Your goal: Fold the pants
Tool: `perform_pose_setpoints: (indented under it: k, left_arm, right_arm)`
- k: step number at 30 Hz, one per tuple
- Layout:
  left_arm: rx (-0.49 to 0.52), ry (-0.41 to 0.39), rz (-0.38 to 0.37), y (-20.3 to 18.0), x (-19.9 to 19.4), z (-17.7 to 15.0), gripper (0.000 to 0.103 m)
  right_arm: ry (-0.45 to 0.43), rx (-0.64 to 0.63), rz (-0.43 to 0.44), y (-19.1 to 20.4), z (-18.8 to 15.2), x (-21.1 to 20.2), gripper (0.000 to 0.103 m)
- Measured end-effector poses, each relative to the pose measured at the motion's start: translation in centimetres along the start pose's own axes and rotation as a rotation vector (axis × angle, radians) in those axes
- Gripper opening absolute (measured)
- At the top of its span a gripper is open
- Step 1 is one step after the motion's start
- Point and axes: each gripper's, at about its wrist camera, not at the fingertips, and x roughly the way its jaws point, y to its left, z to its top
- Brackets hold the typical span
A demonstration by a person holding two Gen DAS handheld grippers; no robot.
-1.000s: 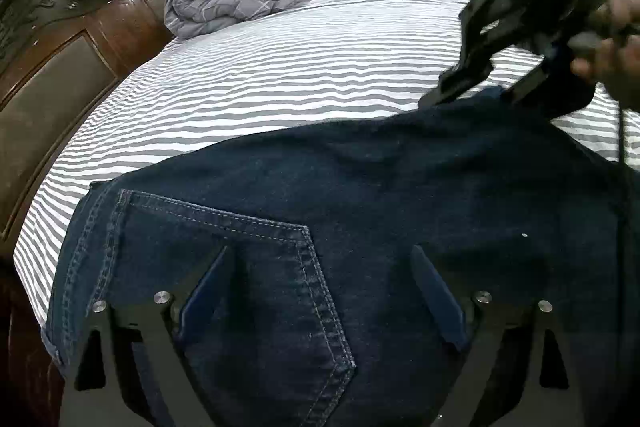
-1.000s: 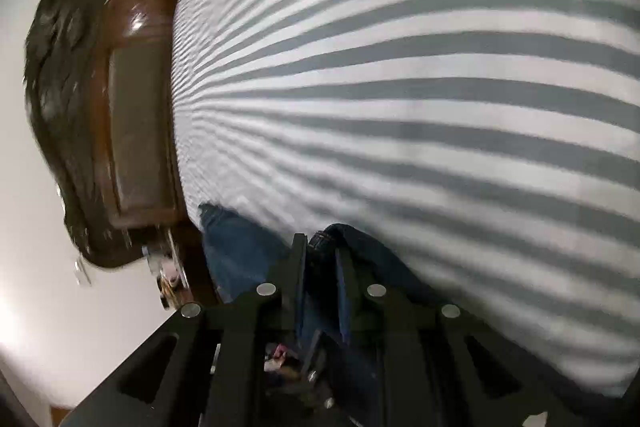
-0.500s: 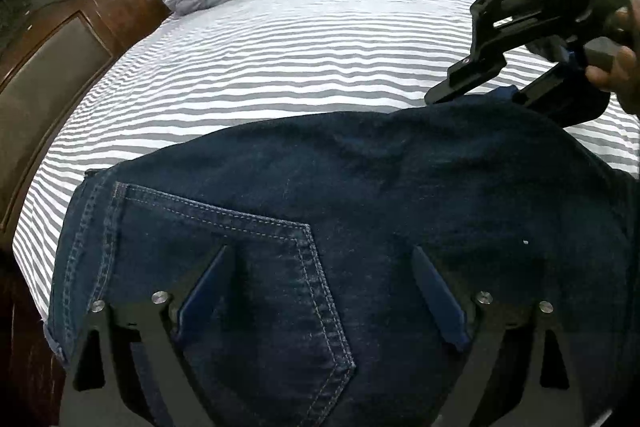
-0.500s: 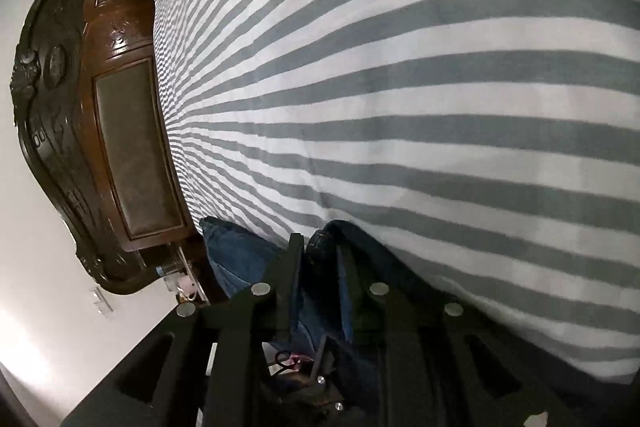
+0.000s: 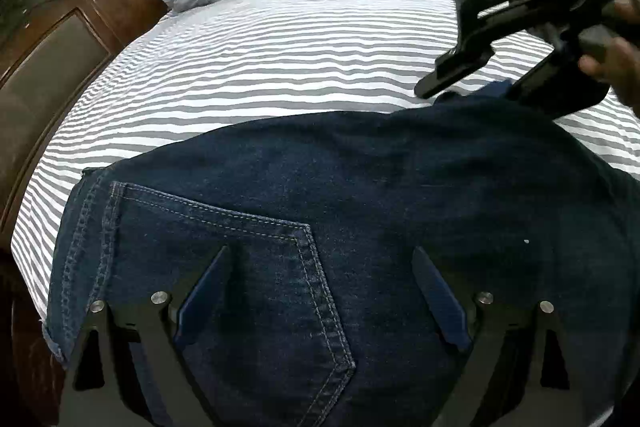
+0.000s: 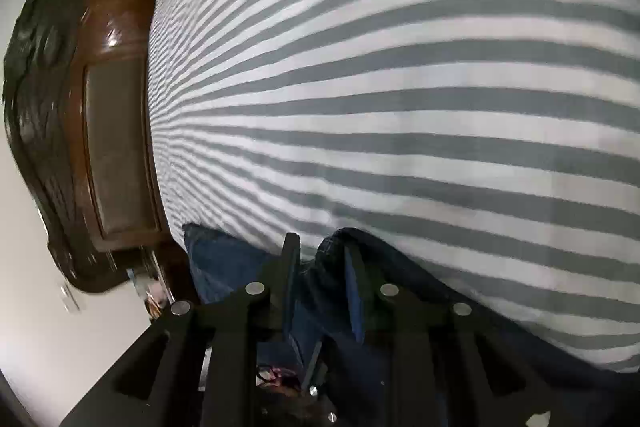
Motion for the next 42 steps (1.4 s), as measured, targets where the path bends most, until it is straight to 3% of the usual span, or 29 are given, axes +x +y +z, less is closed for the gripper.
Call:
perform_pose_setpoints:
  k: [5, 6, 7, 9, 14, 16, 18, 19, 21, 22, 29, 37, 40, 42]
  left_arm:
    - [0.008, -0.022, 0.002, 0.0, -0.2, -0.5, 0.095]
    - [0.006, -0.019, 0.004, 0.0, -0.1, -0.5, 0.096]
    - [0.002, -0.014, 0.0, 0.1, -0.1, -0.5, 0.096]
    - [0.001, -0.009, -0.002, 0.0, -0.1, -0.4, 0.096]
    - [-0.002, 0.002, -0.002, 0.1, 0.0, -0.2, 0.096]
    - [-0.004, 0.008, 0.002, 0.1, 0.1, 0.0, 0.096]
    - [-0.013, 0.011, 0.01, 0.2, 0.2, 0.0, 0.1]
    - [-0.019, 0.012, 0.016, 0.3, 0.2, 0.0, 0.101]
    - [-0.032, 0.018, 0.015, 0.5, 0.4, 0.1, 0.103]
    - [-0.032, 0.019, 0.014, 0.5, 0.5, 0.0, 0.103]
    - [-0.026, 0.015, 0.016, 0.5, 0.5, 0.0, 0.103]
    - [-0.038, 0.023, 0.023, 0.6, 0.0, 0.2, 0.101]
    - [-0.06, 0.027, -0.018, 0.6, -1.3, 0.0, 0.097]
    - [-0.07, -0.014, -0.03, 0.2, -2.9, -0.6, 0.097]
  right_arm:
    - [-0.018, 0.001, 0.002, -0.2, -0.6, -0.3, 0.023]
    - [-0.025, -0.031, -0.02, 0.5, -1.0, -0.7, 0.03]
    - [-0.042, -0.063, -0.05, 0.9, -1.4, -1.2, 0.047]
    - [-0.109, -0.135, -0.109, 2.5, -2.6, -3.2, 0.067]
    - [-0.273, -0.281, -0.211, 5.0, -6.6, -9.1, 0.078]
    - [-0.39, -0.343, -0.315, 5.6, -8.6, -11.4, 0.103]
    - [-0.522, -0.358, -0.362, 4.8, -10.9, -13.0, 0.103]
    - [-0.52, -0.327, -0.337, 3.2, -11.8, -13.0, 0.103]
    - [-0.411, -0.207, -0.336, 0.0, -12.4, -11.9, 0.103]
    - [-0.415, -0.175, -0.356, -1.4, -13.2, -11.7, 0.103]
    - [-0.512, -0.258, -0.532, -3.3, -18.4, -11.7, 0.103]
    - [-0.581, -0.357, -0.73, -3.9, -21.5, -9.3, 0.103]
    - [-0.586, -0.401, -0.774, -4.4, -22.8, -9.0, 0.103]
    - [-0.586, -0.402, -0.765, -4.8, -22.9, -8.9, 0.103]
